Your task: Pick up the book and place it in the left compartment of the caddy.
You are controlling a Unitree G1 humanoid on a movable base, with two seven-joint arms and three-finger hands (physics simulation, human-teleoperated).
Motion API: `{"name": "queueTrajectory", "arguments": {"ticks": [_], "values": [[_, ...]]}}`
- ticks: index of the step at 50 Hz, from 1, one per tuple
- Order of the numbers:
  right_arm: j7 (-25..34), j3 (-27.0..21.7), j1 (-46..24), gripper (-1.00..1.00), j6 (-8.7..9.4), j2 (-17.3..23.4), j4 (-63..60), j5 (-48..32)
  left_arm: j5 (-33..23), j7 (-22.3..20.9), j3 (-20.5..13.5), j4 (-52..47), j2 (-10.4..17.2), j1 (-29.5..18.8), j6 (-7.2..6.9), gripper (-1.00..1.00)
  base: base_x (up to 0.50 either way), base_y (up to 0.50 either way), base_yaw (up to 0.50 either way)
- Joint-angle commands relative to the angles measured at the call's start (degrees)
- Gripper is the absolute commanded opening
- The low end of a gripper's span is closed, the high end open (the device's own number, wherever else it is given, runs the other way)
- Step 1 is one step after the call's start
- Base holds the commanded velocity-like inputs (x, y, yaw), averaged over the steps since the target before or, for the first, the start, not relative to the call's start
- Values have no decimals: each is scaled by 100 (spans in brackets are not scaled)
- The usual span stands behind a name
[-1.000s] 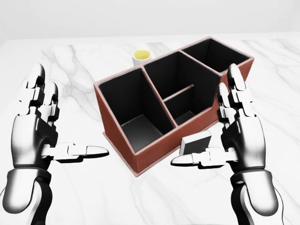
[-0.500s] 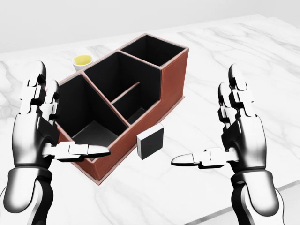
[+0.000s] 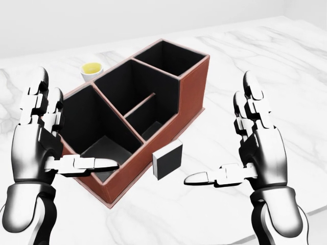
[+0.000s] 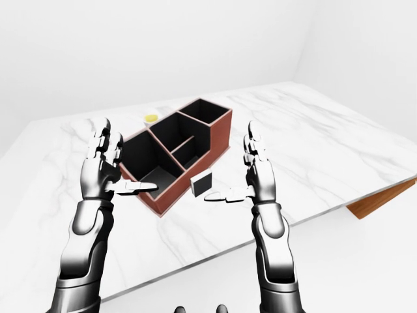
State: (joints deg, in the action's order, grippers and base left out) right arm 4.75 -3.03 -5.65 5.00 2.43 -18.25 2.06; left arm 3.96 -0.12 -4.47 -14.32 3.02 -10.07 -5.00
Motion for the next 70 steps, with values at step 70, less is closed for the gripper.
{"name": "queueTrajectory", "arguments": {"ticks": [70], "values": [[547,570,-553,100,-1000,596,2275,-6170,24,9,-61,22,37,13,0,100,8,1,0]]}}
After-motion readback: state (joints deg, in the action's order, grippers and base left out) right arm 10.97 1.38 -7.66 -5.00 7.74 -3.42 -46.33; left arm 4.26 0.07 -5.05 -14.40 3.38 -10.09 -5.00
